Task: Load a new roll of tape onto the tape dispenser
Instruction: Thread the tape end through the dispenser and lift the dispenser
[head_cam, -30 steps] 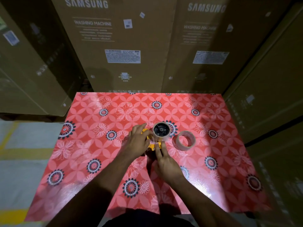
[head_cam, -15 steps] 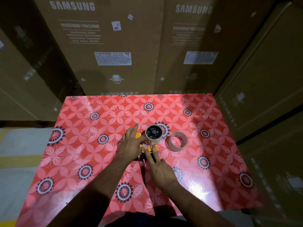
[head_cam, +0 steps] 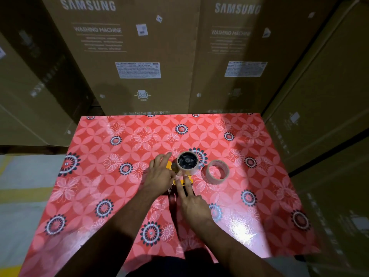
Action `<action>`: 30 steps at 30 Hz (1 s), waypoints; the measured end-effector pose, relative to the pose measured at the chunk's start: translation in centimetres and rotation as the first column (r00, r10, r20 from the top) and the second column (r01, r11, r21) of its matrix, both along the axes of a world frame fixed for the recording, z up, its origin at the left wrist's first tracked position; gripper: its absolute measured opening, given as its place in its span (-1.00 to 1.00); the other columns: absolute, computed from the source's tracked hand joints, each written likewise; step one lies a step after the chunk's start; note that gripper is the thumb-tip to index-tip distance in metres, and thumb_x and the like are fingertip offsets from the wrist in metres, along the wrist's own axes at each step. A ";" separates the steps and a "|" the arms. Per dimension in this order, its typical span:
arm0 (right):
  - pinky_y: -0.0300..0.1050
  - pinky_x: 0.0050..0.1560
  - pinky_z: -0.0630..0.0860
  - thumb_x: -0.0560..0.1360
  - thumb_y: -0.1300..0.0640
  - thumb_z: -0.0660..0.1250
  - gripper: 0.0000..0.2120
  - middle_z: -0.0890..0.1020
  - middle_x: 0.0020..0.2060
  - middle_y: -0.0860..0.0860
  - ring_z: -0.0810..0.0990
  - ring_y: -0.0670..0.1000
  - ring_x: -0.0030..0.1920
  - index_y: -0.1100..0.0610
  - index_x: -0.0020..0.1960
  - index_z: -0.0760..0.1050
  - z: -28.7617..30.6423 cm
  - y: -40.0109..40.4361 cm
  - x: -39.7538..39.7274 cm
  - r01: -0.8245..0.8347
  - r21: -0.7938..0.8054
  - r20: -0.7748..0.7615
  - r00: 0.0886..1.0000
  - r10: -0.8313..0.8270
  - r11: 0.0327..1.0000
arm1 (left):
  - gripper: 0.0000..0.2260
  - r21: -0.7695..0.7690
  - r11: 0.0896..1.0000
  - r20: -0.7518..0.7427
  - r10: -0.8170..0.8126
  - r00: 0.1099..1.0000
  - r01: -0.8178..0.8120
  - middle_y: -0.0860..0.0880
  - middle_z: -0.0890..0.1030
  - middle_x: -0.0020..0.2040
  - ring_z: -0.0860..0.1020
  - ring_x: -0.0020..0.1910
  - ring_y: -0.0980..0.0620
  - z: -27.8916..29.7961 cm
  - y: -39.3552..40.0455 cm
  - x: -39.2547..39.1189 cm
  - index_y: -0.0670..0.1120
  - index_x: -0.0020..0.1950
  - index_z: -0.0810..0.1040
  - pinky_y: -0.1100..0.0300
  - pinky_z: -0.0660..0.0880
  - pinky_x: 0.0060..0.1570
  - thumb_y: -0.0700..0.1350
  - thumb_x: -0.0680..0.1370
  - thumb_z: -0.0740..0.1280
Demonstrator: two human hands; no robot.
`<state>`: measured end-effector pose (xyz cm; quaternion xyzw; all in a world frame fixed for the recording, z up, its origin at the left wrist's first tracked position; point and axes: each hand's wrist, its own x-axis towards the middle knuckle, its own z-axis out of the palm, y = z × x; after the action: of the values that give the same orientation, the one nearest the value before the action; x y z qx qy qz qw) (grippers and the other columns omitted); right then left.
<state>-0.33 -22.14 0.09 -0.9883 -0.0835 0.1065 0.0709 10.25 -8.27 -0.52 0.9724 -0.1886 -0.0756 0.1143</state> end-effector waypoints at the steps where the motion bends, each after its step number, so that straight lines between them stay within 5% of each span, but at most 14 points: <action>1: -0.26 -0.64 0.16 -0.09 0.21 0.68 0.04 0.46 0.43 0.25 0.49 0.10 -0.64 0.14 0.39 0.49 0.4 0.1 -0.1 -0.015 0.012 0.039 0.999 0.014 1.000 | -0.88 -0.004 1.000 -0.005 0.013 1.000 -0.013 0.03 0.12 0.62 0.11 0.51 -0.12 -0.3 0.0 -0.1 0.10 -0.12 0.71 -0.19 0.33 0.36 0.09 0.53 0.41; 4: -0.25 -0.71 0.31 -0.22 0.29 0.69 -0.12 0.37 0.37 0.19 0.66 0.15 -0.46 0.18 0.13 0.69 2.2 0.5 -0.9 -0.081 0.004 0.095 0.992 0.080 0.997 | -0.75 -0.056 0.993 -0.084 0.102 0.991 -0.107 0.07 0.18 0.56 0.19 0.45 -0.03 -1.3 0.3 -0.2 0.01 0.11 0.64 -0.07 0.41 0.28 0.06 0.52 0.33; 7: -0.25 -0.68 0.26 -0.19 0.27 0.71 -0.03 0.41 0.41 0.25 0.62 0.13 -0.54 0.21 0.25 0.62 1.5 0.5 -0.9 -0.080 0.017 0.038 0.996 0.079 0.997 | -0.69 -0.066 0.989 -0.097 0.126 0.987 -0.133 0.11 0.20 0.53 0.24 0.43 0.00 -1.7 0.4 -0.2 0.02 0.14 0.62 -0.01 0.45 0.19 0.09 0.49 0.26; 10: -0.26 -0.67 0.18 -0.14 0.22 0.72 0.01 0.57 0.34 0.25 0.48 0.07 -0.67 0.17 0.32 0.59 0.7 0.4 -0.8 -0.048 0.011 0.065 0.997 0.047 0.999 | -0.84 -0.038 0.996 -0.032 0.074 0.997 -0.076 0.12 0.17 0.55 0.20 0.46 -0.01 -1.2 0.7 -0.9 0.00 -0.18 0.65 -0.04 0.46 0.22 0.06 0.50 0.40; 12: -0.26 -0.70 0.20 -0.16 0.23 0.71 -0.03 0.62 0.28 0.22 0.48 0.07 -0.68 0.15 0.27 0.62 1.4 0.3 -0.9 -0.064 -0.006 0.080 0.995 0.064 0.998 | -0.74 -0.021 0.999 0.020 0.041 0.999 -0.041 0.13 0.16 0.56 0.19 0.47 -0.01 -0.5 0.8 -1.4 0.04 -0.39 0.56 -0.06 0.48 0.23 0.05 0.49 0.44; 15: -0.26 -0.67 0.19 -0.14 0.21 0.71 -0.02 0.61 0.29 0.22 0.51 0.09 -0.66 0.15 0.29 0.60 0.2 0.2 -0.9 -0.036 0.005 0.084 0.996 0.035 0.999 | -0.67 -0.020 1.000 0.048 0.015 0.999 -0.014 0.13 0.16 0.57 0.19 0.46 0.00 0.0 1.1 -1.8 0.03 -0.45 0.50 -0.05 0.50 0.20 0.05 0.50 0.43; 19: -0.11 -0.47 0.27 0.40 0.25 0.46 -0.07 0.11 0.62 0.23 0.64 0.12 -0.42 0.11 0.64 0.05 -0.3 0.4 -0.5 0.084 0.026 -0.076 0.994 -0.082 0.996 | -0.66 -0.107 0.993 0.046 0.057 0.997 -0.052 0.18 0.16 0.58 0.19 0.46 0.05 -0.5 2.7 -2.7 0.05 -0.45 0.51 -0.07 0.46 0.26 0.11 0.47 0.46; 22: -0.05 -0.35 0.35 0.55 0.36 0.19 -0.12 -0.27 0.62 0.17 0.63 0.14 -0.23 0.05 0.63 -0.30 0.0 0.2 -0.6 0.021 -0.017 -0.066 0.998 -0.023 1.000 | -0.69 -0.083 0.995 0.038 0.059 0.998 -0.056 0.17 0.17 0.59 0.15 0.49 0.03 -1.1 4.2 -3.3 0.07 -0.40 0.59 -0.12 0.35 0.36 0.20 0.46 0.46; 25: -0.07 -0.37 0.33 0.52 0.41 0.16 -0.10 -0.36 0.59 0.16 0.49 0.10 -0.30 0.05 0.62 -0.34 0.1 -0.2 -0.7 0.002 -0.046 -0.082 0.997 -0.006 0.999 | -0.74 -0.074 0.995 0.014 0.071 0.997 -0.069 0.15 0.16 0.60 0.13 0.51 0.01 -1.1 5.7 -3.5 0.08 -0.34 0.65 -0.18 0.25 0.44 0.20 0.46 0.45; 30: -0.05 -0.40 0.34 0.49 0.47 0.19 -0.04 -0.39 0.56 0.12 0.67 0.17 -0.20 0.01 0.63 -0.31 -0.8 -1.3 -0.4 -0.019 -0.090 -0.061 0.998 0.014 0.996 | -0.69 -0.030 1.000 0.068 -0.005 0.998 0.007 0.18 0.17 0.58 0.10 0.52 0.00 -0.1 7.3 -3.4 0.09 -0.29 0.68 -0.20 0.12 0.49 0.29 0.45 0.39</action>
<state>-0.74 -23.39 -0.72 -0.9861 -0.0846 0.1404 0.0278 6.81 -1.00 -0.64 0.9720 -0.1967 -0.0399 0.1225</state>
